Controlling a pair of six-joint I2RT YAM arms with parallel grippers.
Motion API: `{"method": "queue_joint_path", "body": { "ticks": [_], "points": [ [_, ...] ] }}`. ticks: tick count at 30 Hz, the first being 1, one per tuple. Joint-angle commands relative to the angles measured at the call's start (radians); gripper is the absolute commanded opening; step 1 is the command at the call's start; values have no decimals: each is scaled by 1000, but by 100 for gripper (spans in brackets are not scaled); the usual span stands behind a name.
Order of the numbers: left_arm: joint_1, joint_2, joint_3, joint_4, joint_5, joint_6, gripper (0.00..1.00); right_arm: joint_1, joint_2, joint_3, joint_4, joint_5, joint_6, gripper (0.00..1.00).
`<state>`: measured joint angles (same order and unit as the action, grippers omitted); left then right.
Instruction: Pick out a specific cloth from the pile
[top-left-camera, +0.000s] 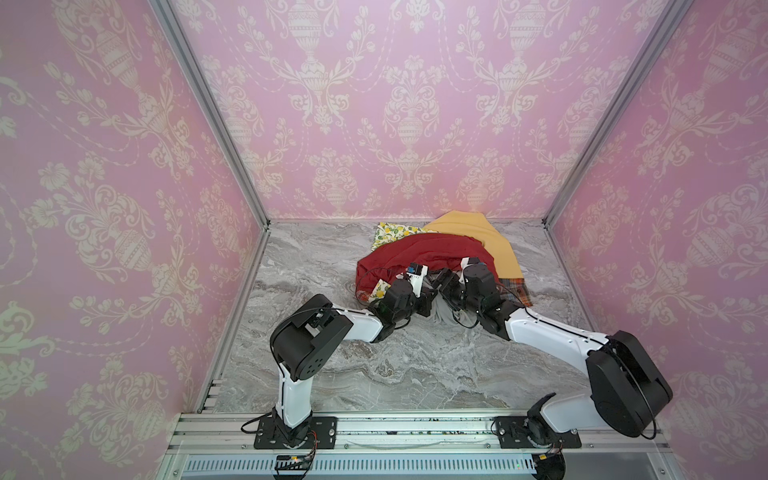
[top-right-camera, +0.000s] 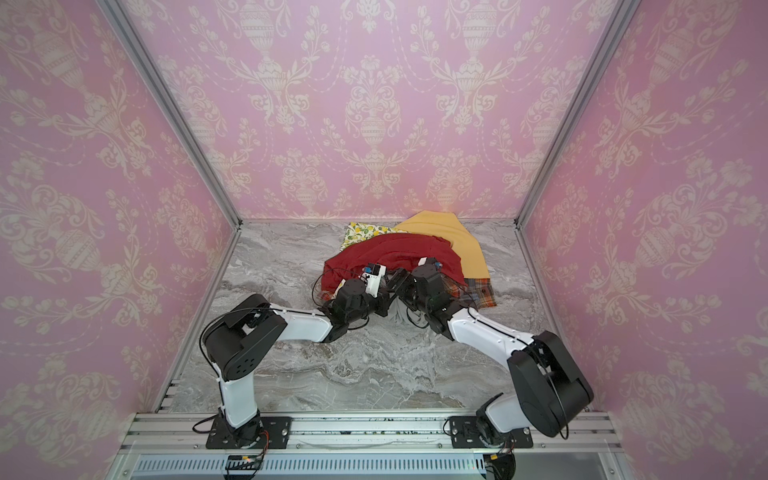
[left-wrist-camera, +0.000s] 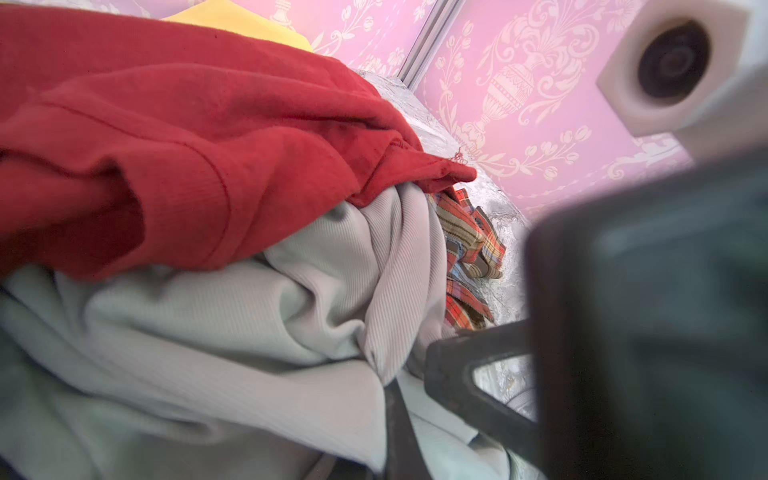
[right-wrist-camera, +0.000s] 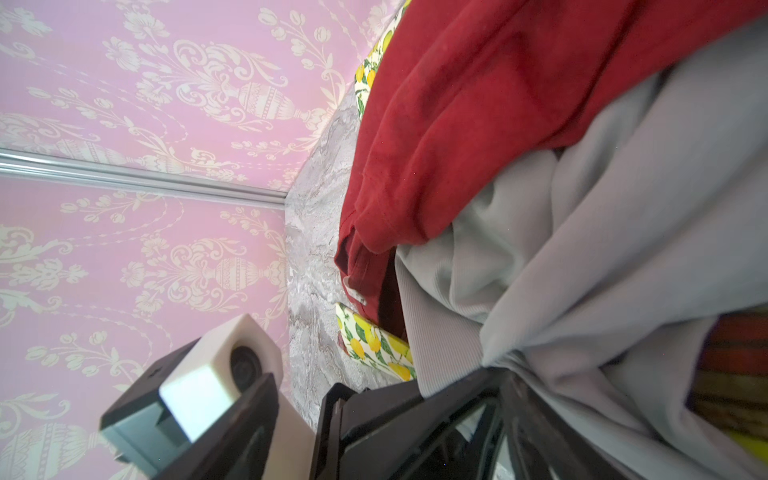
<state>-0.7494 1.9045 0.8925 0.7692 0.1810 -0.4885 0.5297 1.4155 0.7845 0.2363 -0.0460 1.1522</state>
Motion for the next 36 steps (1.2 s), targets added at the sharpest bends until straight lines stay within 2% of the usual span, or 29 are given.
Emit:
{"method": "queue_joint_path", "body": {
  "ticks": [1, 6, 13, 22, 31, 36],
  "points": [
    [-7, -67, -8, 26, -5, 22, 0, 6, -61, 38, -125, 106, -28, 87],
    [-7, -100, 12, -9, -9, 27, 0, 6, -120, 36, -255, 199, -71, 88],
    [-5, -160, 77, -121, -16, 39, 0, -29, -264, 28, -385, 310, -228, 91],
    [-4, -242, 231, -335, -45, 95, 0, -110, -397, 0, -488, 322, -385, 95],
    [30, -262, 437, -553, -81, 177, 0, -140, -448, -50, -499, 317, -442, 96],
    [72, -269, 530, -624, -71, 183, 0, -146, -460, -52, -508, 319, -464, 96]
  ]
}}
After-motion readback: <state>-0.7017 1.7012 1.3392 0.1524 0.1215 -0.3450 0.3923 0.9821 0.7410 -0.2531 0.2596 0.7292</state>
